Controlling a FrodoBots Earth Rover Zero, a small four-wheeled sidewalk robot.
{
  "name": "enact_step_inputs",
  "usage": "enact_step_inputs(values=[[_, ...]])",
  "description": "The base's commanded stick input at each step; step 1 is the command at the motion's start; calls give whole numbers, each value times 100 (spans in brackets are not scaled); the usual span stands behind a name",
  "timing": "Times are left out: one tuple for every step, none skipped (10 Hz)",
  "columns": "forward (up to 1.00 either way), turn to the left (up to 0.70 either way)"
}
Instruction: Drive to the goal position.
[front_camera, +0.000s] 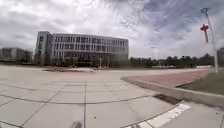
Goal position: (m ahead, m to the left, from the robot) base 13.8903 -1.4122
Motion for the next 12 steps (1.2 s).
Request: enact_step_inputs(values=[[6,0],[6,0],[6,0],[6,0],[6,0],[6,0],[6,0],[6,0],[6,0],[6,0],[6,0],[6,0]])
